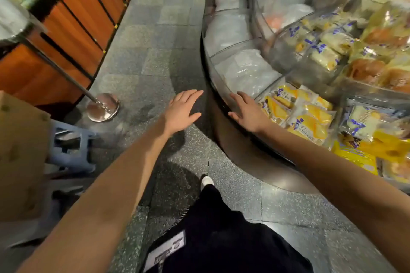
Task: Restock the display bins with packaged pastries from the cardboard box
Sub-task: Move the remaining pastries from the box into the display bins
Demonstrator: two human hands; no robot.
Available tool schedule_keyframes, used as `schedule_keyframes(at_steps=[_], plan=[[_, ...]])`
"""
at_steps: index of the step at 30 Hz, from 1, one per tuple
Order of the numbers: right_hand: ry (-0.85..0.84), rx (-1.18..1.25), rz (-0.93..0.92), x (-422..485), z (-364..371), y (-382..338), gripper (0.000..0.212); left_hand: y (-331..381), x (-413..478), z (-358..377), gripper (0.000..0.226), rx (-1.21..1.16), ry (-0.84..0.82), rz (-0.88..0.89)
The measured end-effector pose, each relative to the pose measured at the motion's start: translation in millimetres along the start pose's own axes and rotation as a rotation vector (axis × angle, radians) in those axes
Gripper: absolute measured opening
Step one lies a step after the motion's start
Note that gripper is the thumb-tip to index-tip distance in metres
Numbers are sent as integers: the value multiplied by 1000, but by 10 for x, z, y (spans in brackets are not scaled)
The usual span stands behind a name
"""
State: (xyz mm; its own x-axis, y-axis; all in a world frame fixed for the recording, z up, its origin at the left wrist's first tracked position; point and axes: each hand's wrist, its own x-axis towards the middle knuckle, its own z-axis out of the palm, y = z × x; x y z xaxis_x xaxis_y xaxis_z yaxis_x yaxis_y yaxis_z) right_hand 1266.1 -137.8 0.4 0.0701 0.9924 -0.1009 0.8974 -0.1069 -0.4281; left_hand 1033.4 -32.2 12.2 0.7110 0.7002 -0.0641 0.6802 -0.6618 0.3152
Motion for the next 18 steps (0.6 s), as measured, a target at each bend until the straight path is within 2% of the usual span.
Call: schedule_keyframes(at_steps=[4, 10, 18], plan=[[-123, 6, -169, 145, 324, -755, 66, -515, -862, -66, 69, -44, 83, -182], [-227, -49, -399, 275, 795, -1877, 63, -1167, -2051, -141, 72, -16, 118, -422], [-355, -55, -581, 302, 1619, -3587, 63, -2075, -3638, -404, 67, -12, 188, -663]])
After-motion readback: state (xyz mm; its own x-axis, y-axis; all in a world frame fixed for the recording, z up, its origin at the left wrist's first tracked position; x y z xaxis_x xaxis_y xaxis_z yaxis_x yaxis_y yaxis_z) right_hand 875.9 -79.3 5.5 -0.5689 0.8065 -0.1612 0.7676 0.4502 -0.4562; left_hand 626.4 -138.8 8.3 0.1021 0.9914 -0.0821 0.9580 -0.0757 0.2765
